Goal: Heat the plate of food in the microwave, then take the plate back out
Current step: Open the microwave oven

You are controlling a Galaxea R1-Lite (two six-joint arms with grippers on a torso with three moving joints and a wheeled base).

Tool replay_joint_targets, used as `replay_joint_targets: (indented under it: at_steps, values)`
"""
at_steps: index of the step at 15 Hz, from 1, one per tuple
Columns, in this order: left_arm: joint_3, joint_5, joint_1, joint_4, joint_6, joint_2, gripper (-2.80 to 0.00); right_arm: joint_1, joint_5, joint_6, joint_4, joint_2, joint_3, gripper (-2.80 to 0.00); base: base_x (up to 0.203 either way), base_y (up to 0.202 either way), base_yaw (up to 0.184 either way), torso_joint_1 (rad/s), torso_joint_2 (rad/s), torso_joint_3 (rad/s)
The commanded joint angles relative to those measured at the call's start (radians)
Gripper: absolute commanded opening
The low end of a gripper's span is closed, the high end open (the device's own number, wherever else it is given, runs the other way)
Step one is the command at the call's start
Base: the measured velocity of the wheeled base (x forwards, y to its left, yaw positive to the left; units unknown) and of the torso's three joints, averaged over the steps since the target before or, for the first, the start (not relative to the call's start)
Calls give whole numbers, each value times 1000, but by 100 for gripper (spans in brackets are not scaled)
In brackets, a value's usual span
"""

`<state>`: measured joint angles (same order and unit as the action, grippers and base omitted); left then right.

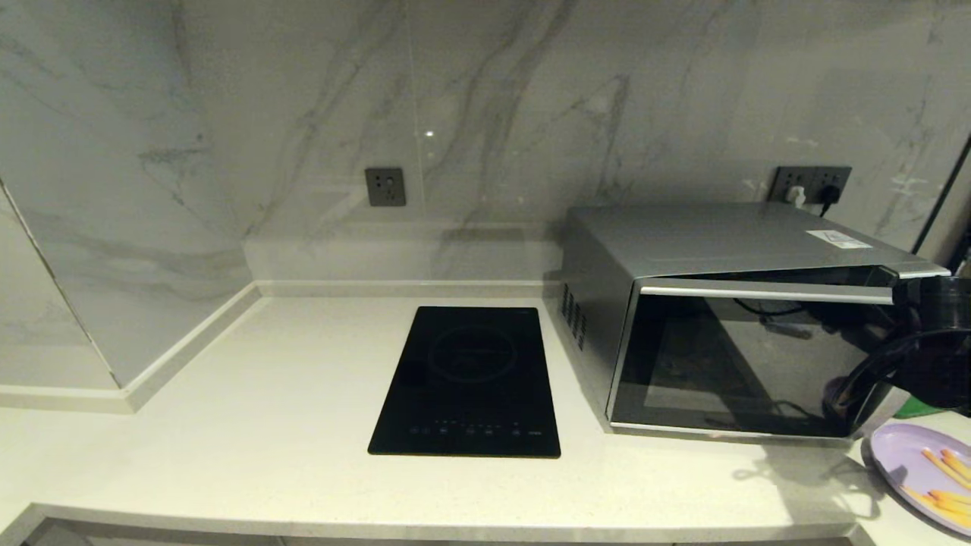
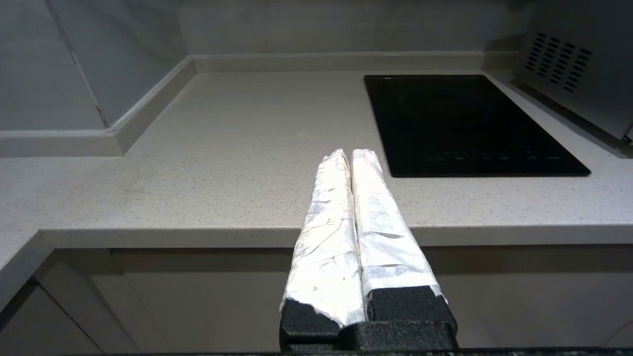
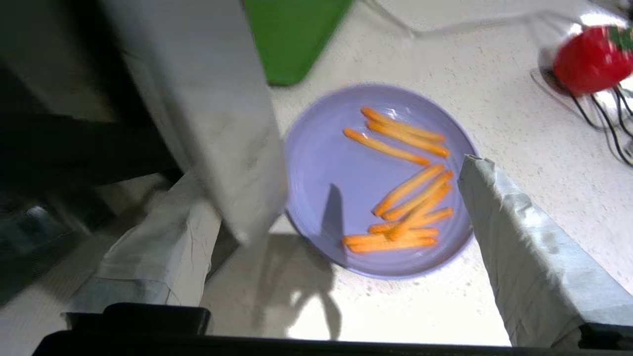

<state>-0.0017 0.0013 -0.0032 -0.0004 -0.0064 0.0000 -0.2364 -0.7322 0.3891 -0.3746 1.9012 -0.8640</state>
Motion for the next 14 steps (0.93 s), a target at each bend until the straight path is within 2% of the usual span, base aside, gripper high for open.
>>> replay_joint_targets:
  at_steps: [1, 4, 8, 9, 12, 14]
  values:
    - [0, 0, 2, -1, 0, 0, -280, 2, 15, -3, -6, -14, 10, 0, 0, 0, 0, 0, 0, 0]
    - [0, 0, 0, -1, 0, 0, -280, 38, 25, -6, -7, -50, 72, 0, 0, 0, 0, 0, 0, 0]
    - [0, 0, 2, -1, -1, 0, -280, 135, 105, -63, -5, -241, 204, 0, 0, 0, 0, 0, 0, 0]
    - [0, 0, 0, -1, -1, 0, -280, 166, 129, -88, -3, -311, 234, -280, 0, 0, 0, 0, 0, 0]
    - [0, 0, 1, -1, 0, 0, -280, 223, 220, -181, 24, -560, 311, -280, 0, 0, 0, 0, 0, 0]
    - [0, 0, 2, -1, -1, 0, -280, 235, 268, -213, 119, -713, 310, -280, 0, 0, 0, 0, 0, 0]
